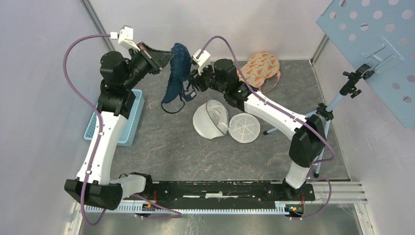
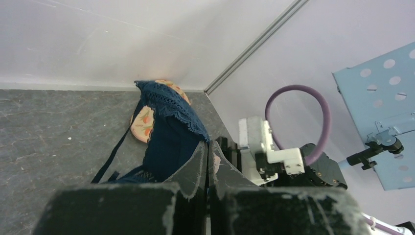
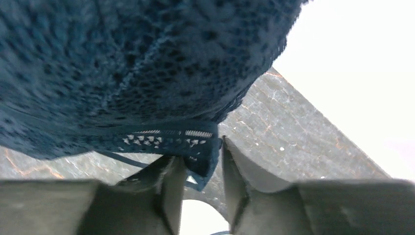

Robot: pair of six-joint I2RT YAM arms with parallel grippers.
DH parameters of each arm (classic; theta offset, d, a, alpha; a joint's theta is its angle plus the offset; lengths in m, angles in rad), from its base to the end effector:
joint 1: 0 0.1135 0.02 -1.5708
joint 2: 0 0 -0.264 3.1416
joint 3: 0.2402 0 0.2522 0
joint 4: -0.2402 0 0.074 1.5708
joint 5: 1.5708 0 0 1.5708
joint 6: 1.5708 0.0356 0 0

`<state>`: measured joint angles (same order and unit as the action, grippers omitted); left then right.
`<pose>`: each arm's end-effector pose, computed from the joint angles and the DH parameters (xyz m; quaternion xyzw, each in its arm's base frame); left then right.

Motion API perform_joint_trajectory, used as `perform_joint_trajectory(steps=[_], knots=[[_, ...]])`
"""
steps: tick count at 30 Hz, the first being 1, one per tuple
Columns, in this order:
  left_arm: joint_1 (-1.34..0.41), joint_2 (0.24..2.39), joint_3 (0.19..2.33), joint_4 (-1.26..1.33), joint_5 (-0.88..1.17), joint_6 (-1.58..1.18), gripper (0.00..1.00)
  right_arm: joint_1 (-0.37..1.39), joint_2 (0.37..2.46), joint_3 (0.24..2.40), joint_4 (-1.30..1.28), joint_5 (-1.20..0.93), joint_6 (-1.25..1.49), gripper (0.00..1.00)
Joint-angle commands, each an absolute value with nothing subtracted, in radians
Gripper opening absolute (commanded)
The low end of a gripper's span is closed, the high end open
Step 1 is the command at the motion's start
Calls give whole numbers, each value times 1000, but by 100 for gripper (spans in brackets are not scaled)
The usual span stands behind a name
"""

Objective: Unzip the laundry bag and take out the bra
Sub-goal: Pick up the bra from the laundry bag.

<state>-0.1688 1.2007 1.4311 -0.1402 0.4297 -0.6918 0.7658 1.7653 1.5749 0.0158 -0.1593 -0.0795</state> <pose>0.2491 -0.0575 0.4836 -0.0183 0.6773 -0.4316 0.5956 0.3063 0.3024 0.3661 -0.3599 0.6755 0.2730 0.5829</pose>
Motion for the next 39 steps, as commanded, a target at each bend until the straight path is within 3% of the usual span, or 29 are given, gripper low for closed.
perform_joint_trajectory(steps=[1, 4, 12, 23, 30, 39], knots=[[-147, 1145, 1418, -108, 457, -732, 2, 772, 1746, 1645, 82, -48, -81, 26], [-129, 1130, 1409, -128, 452, -722, 2, 771, 1724, 1652, 67, -18, -106, 0], [-123, 1066, 1316, -219, 389, -620, 2, 714, 1619, 1633, 63, -74, -108, 0], [-125, 990, 1139, -172, 497, -634, 2, 695, 1520, 1588, 159, -277, -2, 0], [-125, 942, 1094, -163, 569, -602, 3, 694, 1487, 1575, 161, -286, 46, 0], [-124, 880, 1012, -152, 667, -516, 60, 693, 1455, 1528, 180, -255, 171, 0]])
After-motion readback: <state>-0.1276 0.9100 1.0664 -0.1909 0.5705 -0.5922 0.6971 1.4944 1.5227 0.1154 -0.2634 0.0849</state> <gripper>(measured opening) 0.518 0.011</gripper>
